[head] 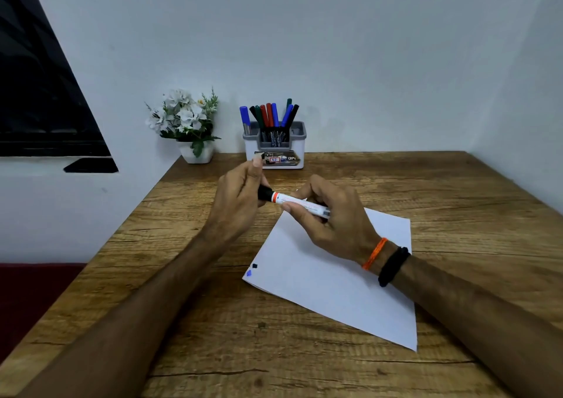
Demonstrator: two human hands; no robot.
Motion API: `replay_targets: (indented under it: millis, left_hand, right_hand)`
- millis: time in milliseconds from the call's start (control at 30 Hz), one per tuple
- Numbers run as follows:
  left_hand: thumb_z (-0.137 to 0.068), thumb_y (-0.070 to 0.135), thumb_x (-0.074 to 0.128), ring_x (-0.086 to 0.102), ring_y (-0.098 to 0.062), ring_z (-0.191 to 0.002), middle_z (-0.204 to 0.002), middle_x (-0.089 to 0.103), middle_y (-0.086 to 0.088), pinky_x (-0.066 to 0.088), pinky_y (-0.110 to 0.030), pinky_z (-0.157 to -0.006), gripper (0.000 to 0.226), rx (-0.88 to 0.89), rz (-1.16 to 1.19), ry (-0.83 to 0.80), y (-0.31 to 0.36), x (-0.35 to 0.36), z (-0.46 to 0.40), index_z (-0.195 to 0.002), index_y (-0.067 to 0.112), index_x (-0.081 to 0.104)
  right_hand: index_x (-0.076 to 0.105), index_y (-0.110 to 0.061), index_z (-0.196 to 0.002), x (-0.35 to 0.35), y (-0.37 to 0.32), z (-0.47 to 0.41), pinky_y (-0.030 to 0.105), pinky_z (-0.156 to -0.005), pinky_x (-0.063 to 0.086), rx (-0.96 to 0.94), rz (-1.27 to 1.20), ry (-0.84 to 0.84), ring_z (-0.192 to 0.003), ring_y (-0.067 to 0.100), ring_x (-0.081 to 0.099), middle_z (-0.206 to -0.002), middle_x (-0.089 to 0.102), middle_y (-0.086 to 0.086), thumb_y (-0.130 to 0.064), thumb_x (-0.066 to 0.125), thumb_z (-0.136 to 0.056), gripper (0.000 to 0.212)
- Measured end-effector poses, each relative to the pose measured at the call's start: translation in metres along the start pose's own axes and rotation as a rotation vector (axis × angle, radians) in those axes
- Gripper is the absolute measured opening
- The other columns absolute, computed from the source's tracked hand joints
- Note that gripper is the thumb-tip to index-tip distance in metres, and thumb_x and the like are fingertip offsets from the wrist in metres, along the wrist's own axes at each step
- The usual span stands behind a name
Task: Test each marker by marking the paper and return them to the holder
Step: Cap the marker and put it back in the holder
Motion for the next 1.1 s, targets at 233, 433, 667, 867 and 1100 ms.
replay_targets:
  millis: [233,433,667,867,1100]
  left_hand:
    - [-0.103,0.036,0.032,0.045,-0.004,-0.049,-0.059,0.053,0.0,0.036,-0.017,-0.046,0.045,0.005,-0.137,0.071,0.004,0.003,0.005,-0.068,0.018,0.053]
    - [-0.104,0.036,0.033,0.047,-0.01,-0.05,-0.058,0.055,0.0,0.037,-0.025,-0.049,0.045,0.026,-0.193,0.082,0.009,0.005,0.008,-0.068,0.018,0.053]
    - [-0.102,0.041,0.033,0.045,-0.005,-0.044,-0.056,0.051,0.0,0.035,-0.019,-0.043,0.046,-0.032,-0.022,0.077,0.014,-0.002,0.0,-0.07,0.014,0.055]
    - [-0.088,0.027,0.063,0.067,-0.014,-0.058,-0.074,0.07,-0.005,0.055,-0.025,-0.052,0.034,-0.151,0.281,0.015,0.017,-0.007,0.0,-0.111,0.005,0.051]
    - [-0.07,0.008,0.08,0.072,-0.019,-0.082,-0.092,0.071,-0.01,0.058,-0.027,-0.066,0.058,-0.162,0.402,0.058,0.021,0.001,0.003,-0.119,0.007,0.049]
  right_hand:
    - [0.056,-0.006,-0.077,0.0,-0.003,0.003,0.019,-0.045,0.036,-0.041,-0.002,0.035,-0.044,0.009,0.041,-0.05,0.046,-0.006,-0.02,0.072,-0.087,0.024]
    - [0.054,-0.008,-0.075,0.0,-0.006,0.006,0.02,-0.044,0.035,-0.051,0.016,0.039,-0.045,0.007,0.041,-0.051,0.042,-0.011,-0.02,0.071,-0.088,0.024]
    - [0.062,-0.009,-0.083,-0.006,-0.006,-0.006,0.008,-0.048,0.029,-0.01,-0.009,0.035,-0.049,0.004,0.05,-0.058,0.05,-0.018,-0.023,0.072,-0.087,0.017]
    - [0.059,-0.018,-0.104,-0.006,0.01,-0.01,0.034,-0.057,0.054,0.134,-0.06,0.08,-0.064,0.012,0.068,-0.074,0.071,-0.002,-0.032,0.069,-0.09,0.022]
    - [0.036,-0.022,-0.141,0.001,0.005,-0.015,0.032,-0.063,0.056,0.105,0.105,-0.039,-0.076,0.008,0.067,-0.085,0.07,-0.012,-0.024,0.067,-0.089,0.061]
Point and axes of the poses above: each hand's wrist, its own z-axis away from the middle knuckle, its own x-axis out of the palm, y = z × x, the point moved 8 cm from there along -z, towards the middle knuckle
